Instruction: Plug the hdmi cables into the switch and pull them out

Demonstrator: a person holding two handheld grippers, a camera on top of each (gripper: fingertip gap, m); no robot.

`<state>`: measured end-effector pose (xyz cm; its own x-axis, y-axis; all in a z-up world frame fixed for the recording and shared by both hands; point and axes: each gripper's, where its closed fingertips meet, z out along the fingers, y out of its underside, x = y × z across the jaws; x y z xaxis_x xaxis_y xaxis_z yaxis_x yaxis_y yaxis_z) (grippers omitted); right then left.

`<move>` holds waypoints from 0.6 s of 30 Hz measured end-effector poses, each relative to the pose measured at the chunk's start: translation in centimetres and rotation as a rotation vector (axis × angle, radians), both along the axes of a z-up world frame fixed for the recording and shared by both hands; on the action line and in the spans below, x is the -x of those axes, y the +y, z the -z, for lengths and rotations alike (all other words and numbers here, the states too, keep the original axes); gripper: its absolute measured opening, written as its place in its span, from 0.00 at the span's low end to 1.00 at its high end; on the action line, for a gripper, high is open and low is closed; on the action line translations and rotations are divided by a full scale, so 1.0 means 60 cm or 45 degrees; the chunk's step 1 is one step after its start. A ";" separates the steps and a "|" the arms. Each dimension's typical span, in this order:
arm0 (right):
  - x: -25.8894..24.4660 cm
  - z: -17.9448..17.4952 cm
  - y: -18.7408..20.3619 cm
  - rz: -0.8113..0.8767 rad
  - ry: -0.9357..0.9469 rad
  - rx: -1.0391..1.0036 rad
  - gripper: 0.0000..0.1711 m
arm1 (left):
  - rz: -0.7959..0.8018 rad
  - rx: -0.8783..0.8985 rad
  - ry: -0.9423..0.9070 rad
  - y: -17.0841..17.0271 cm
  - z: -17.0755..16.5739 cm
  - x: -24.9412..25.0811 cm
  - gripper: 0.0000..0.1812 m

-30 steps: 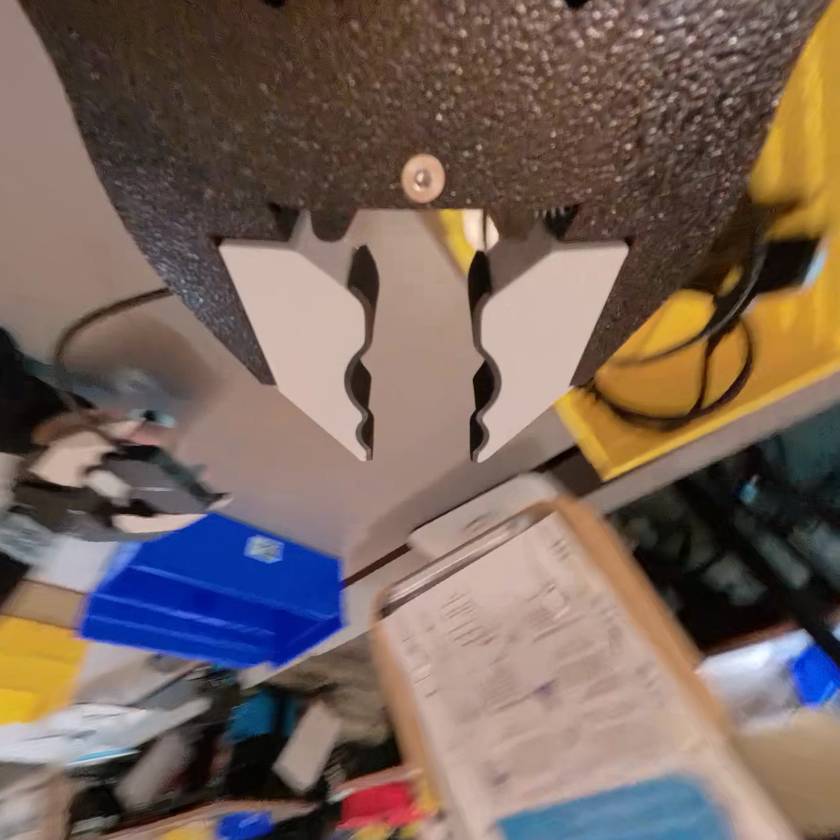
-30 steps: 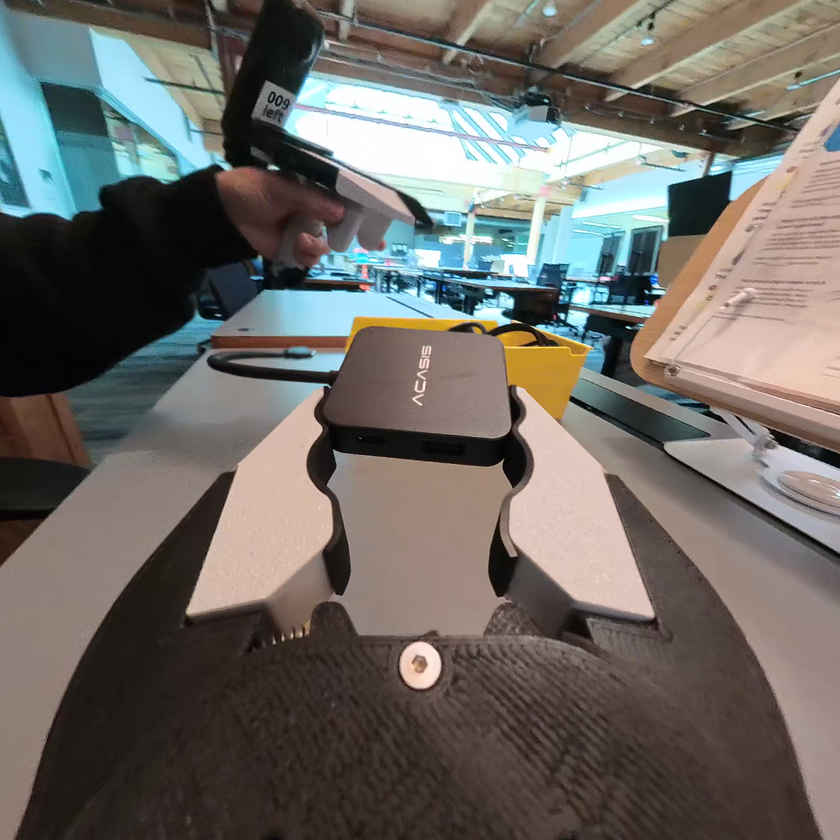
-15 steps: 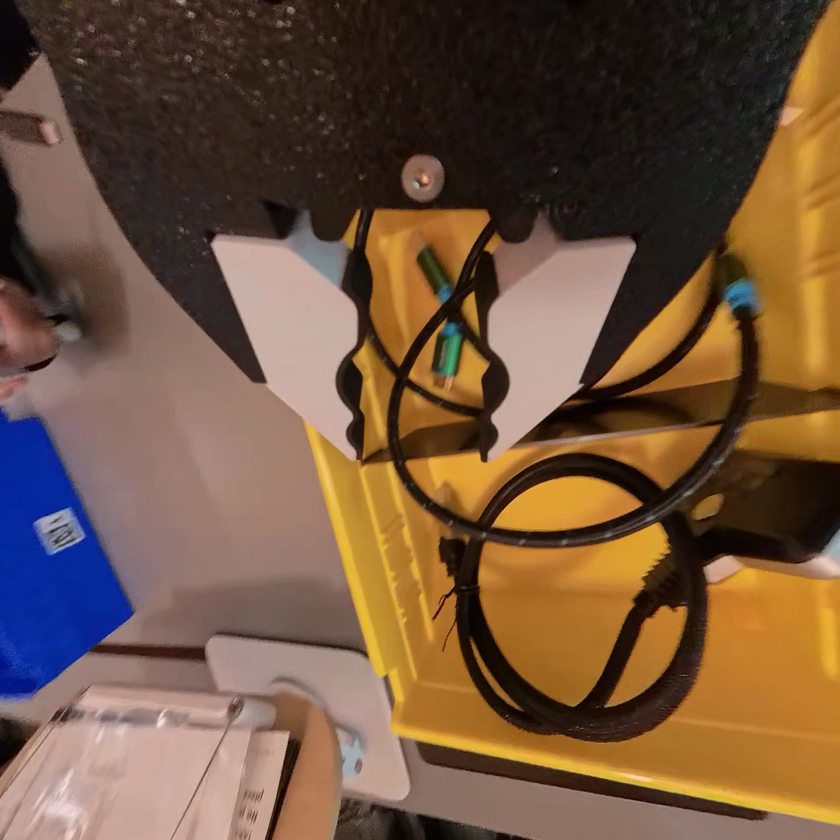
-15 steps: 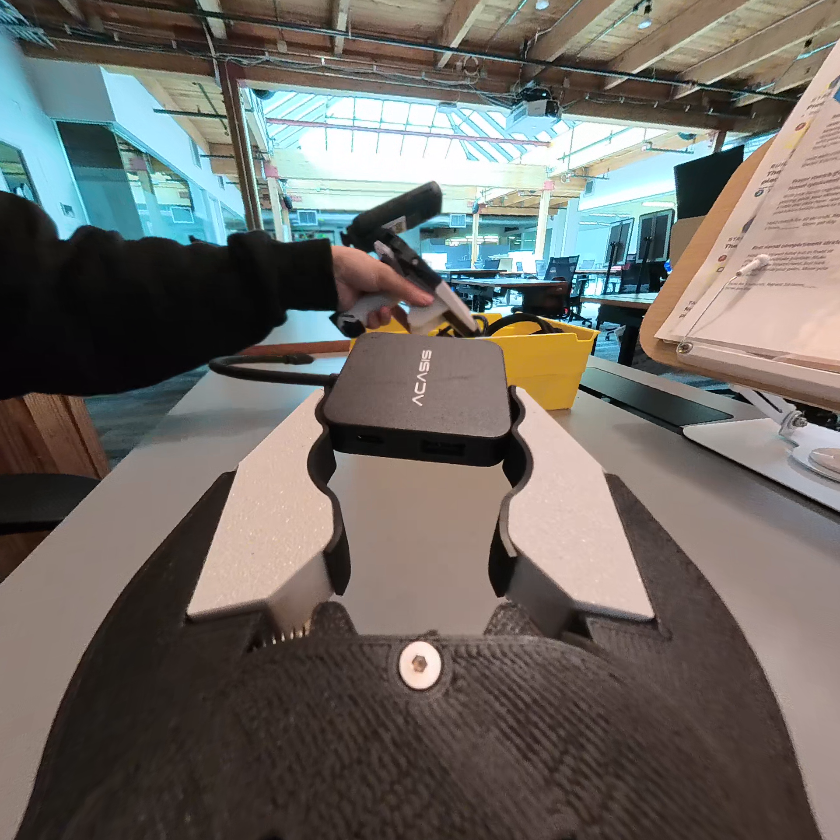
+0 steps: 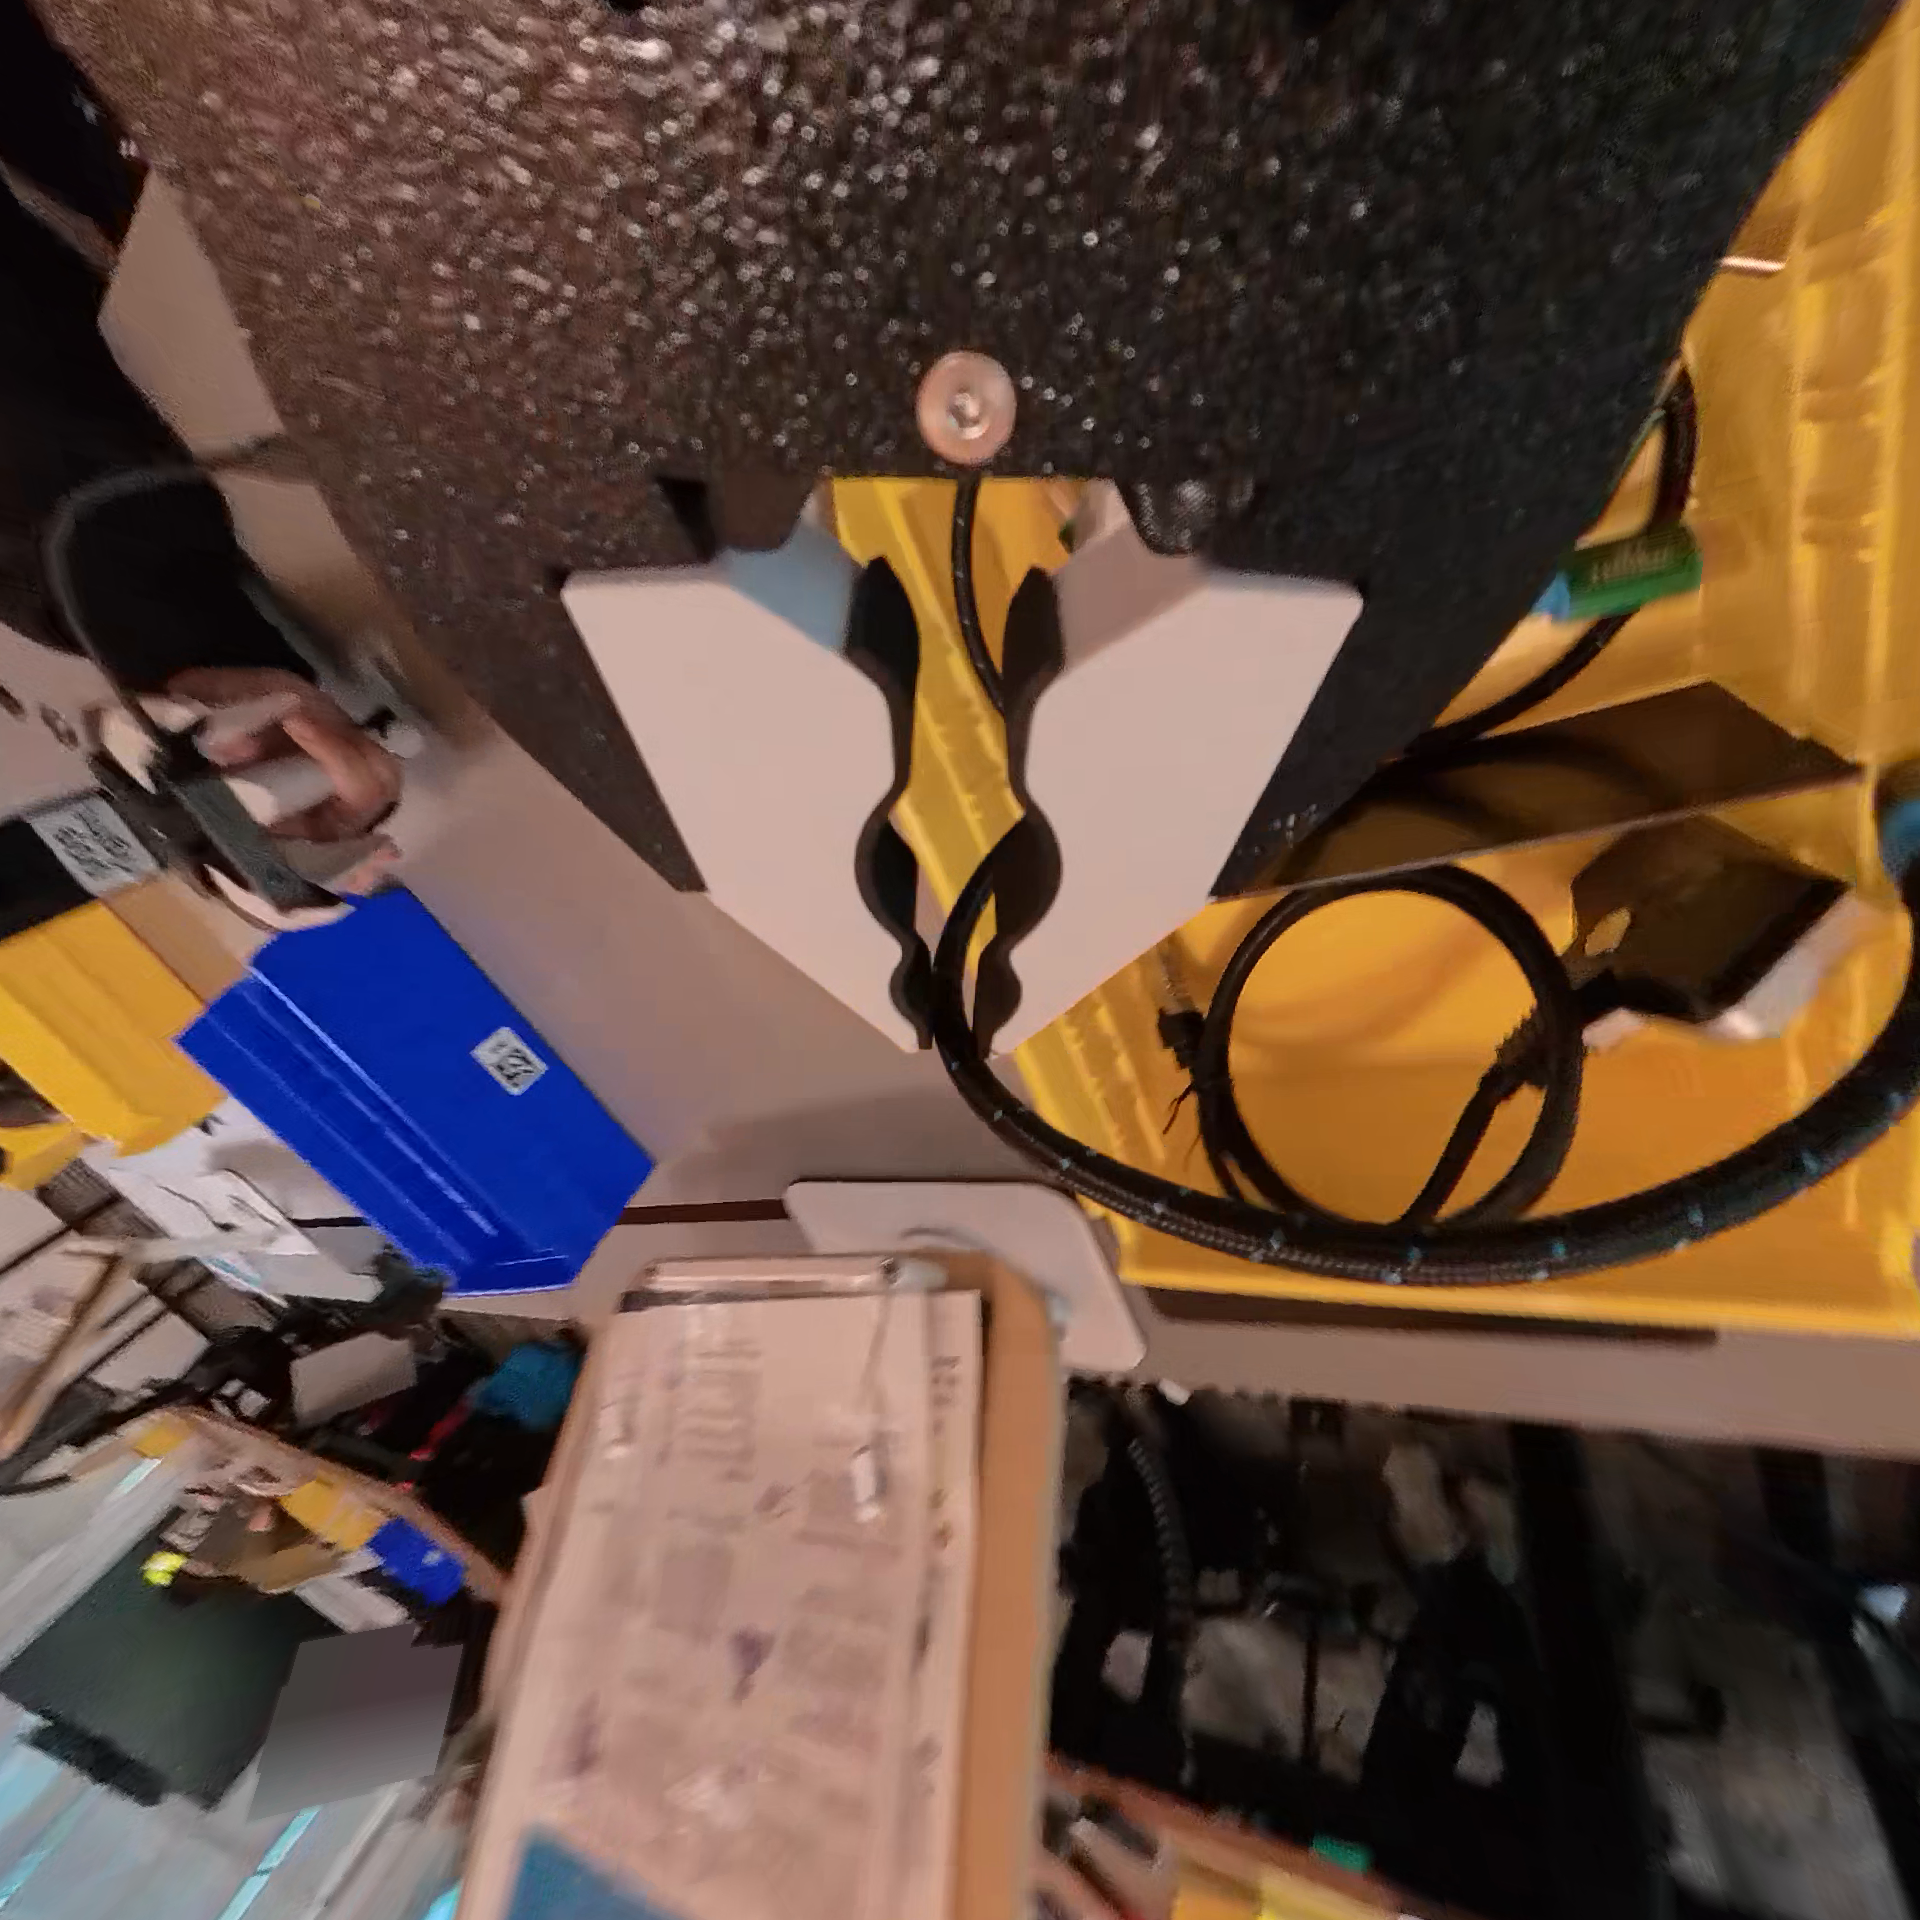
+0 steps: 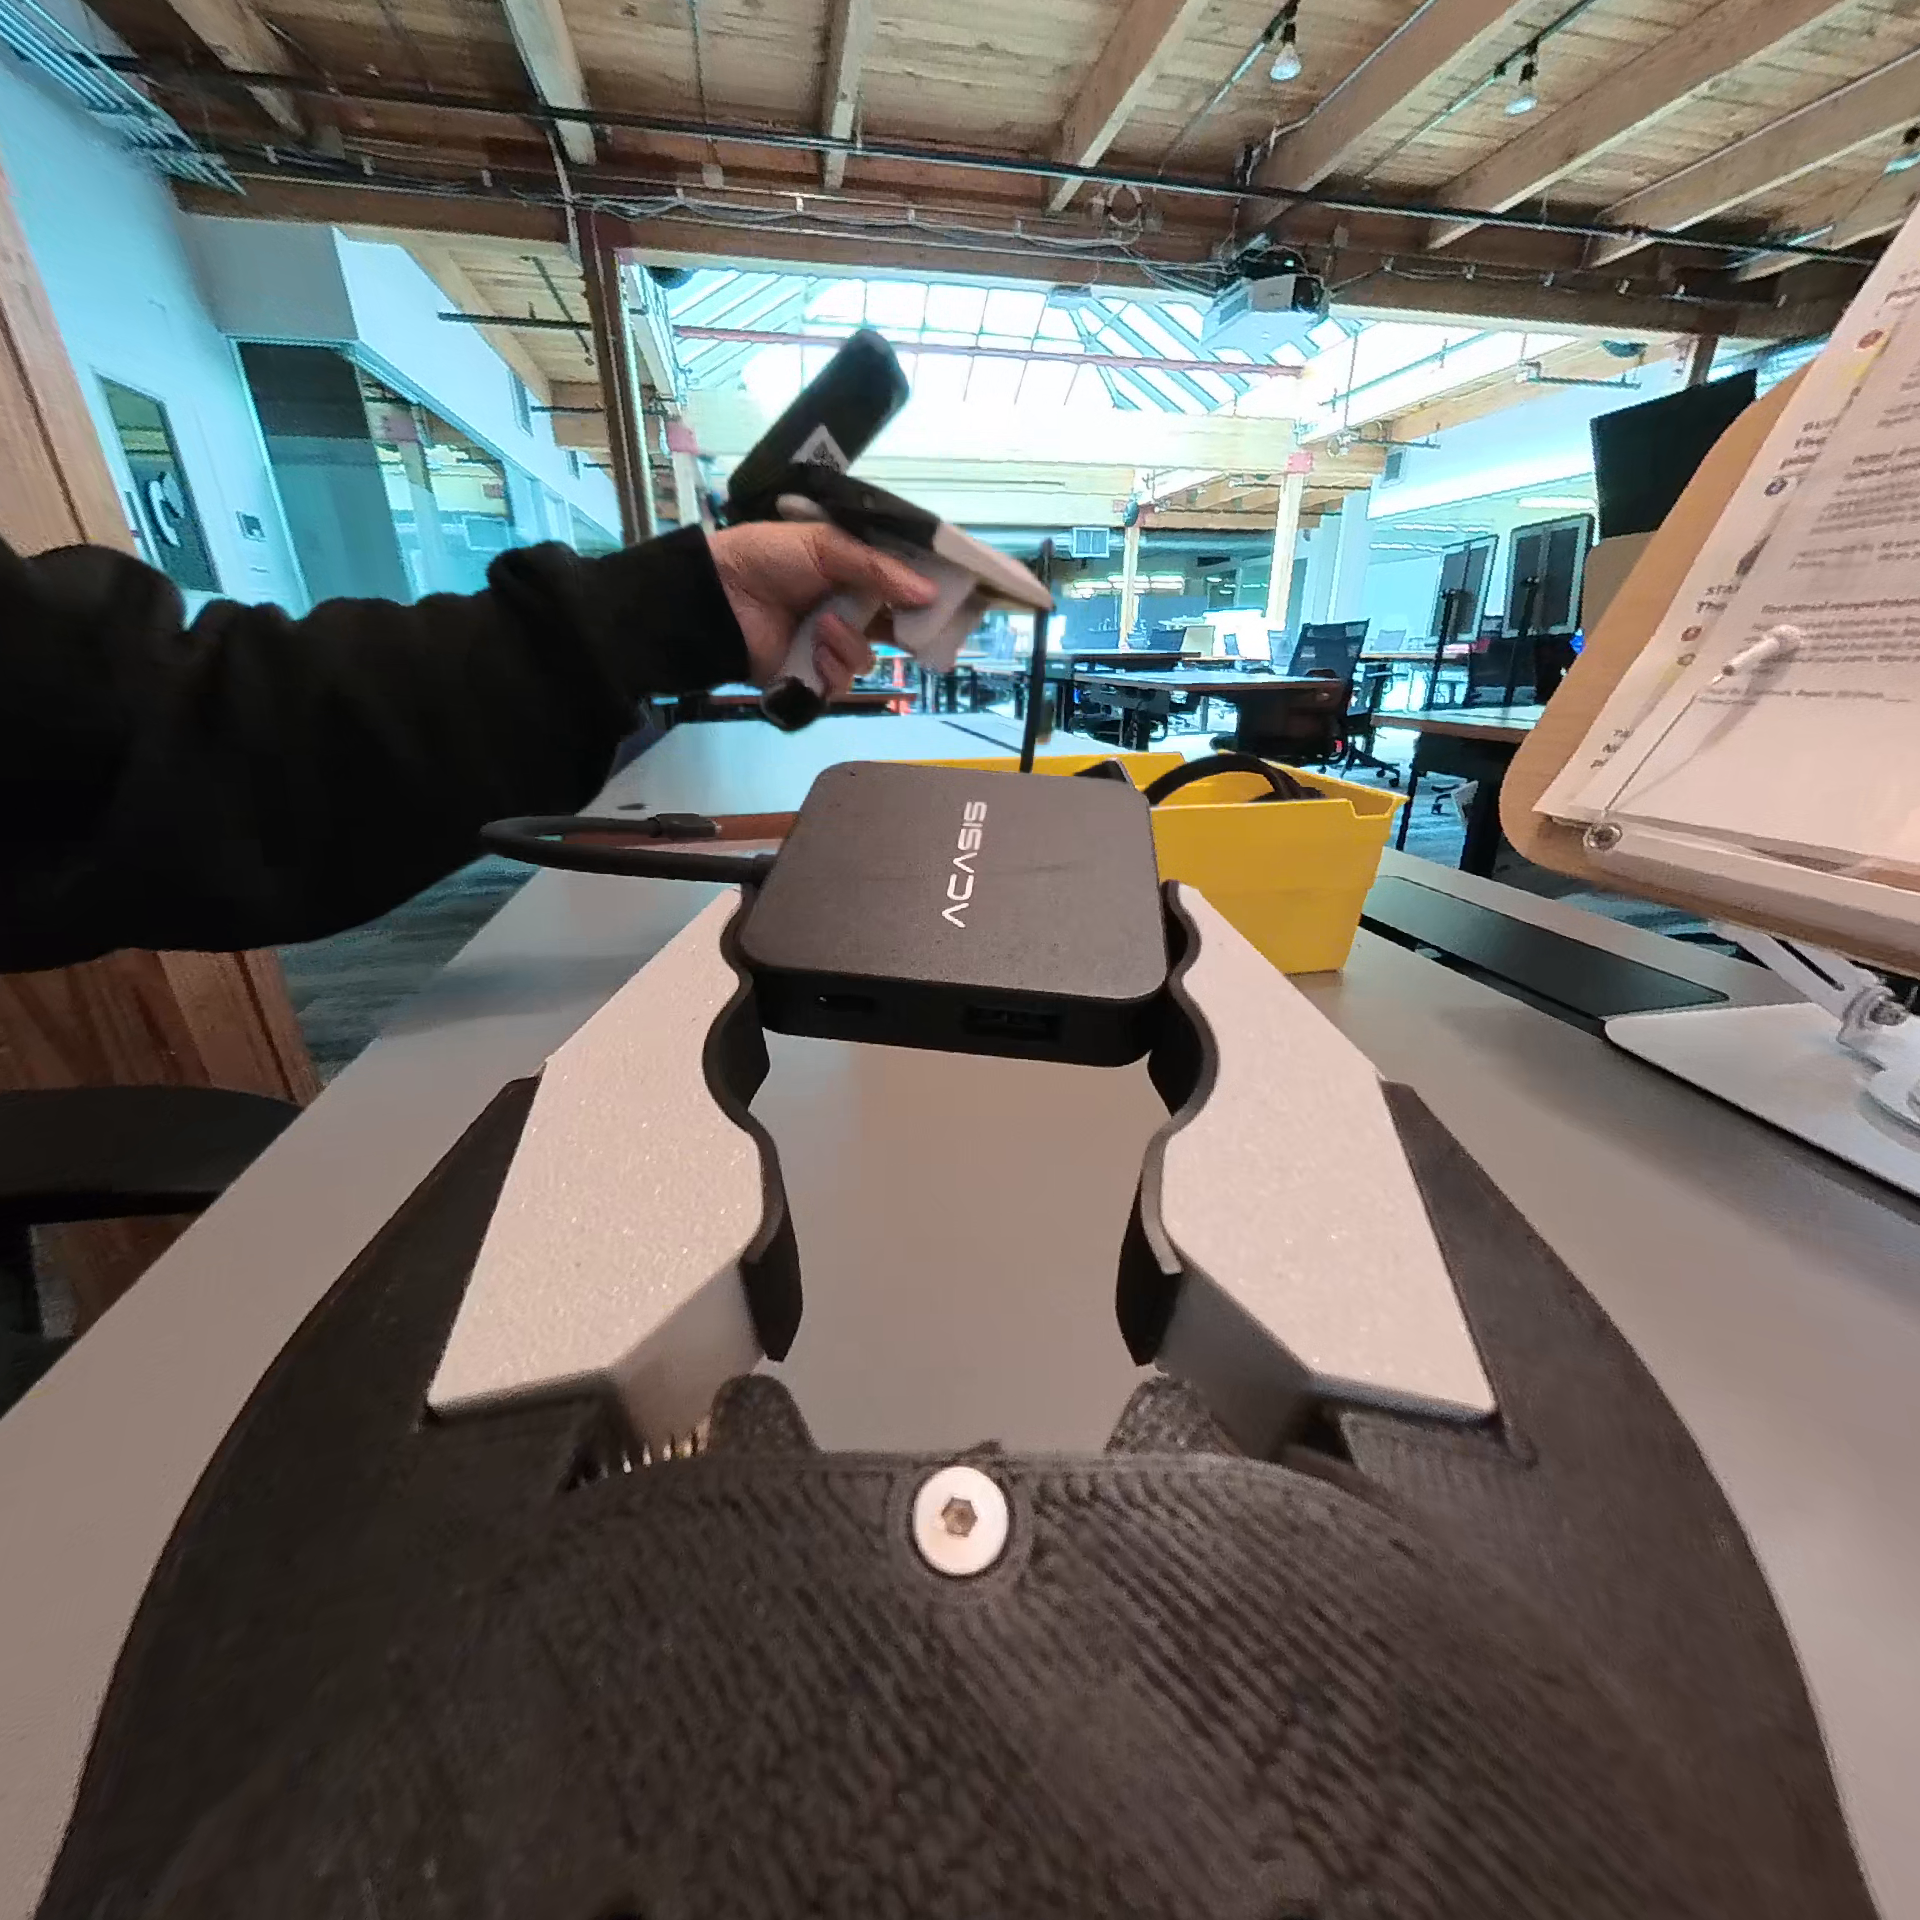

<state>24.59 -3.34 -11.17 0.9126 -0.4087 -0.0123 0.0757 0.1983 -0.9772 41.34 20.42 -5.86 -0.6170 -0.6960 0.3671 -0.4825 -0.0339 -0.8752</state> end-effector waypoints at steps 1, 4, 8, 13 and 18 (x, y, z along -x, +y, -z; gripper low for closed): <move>0.005 -0.004 -0.001 -0.017 -0.008 -0.005 0.44 | 0.063 0.002 -0.058 -0.004 -0.027 0.020 0.02; 0.027 -0.029 -0.008 -0.075 -0.062 -0.038 0.44 | 0.337 -0.055 -0.220 -0.042 -0.090 0.097 0.02; 0.056 -0.065 -0.036 -0.114 -0.157 -0.078 0.44 | 0.822 -0.380 -0.333 -0.125 -0.087 0.220 0.02; 0.085 -0.089 -0.096 -0.137 -0.215 -0.137 0.44 | 1.270 -0.938 -0.444 -0.208 0.047 0.324 0.02; 0.098 -0.081 -0.128 -0.144 -0.205 -0.120 0.44 | 1.537 -1.217 -0.486 -0.246 0.220 0.394 0.02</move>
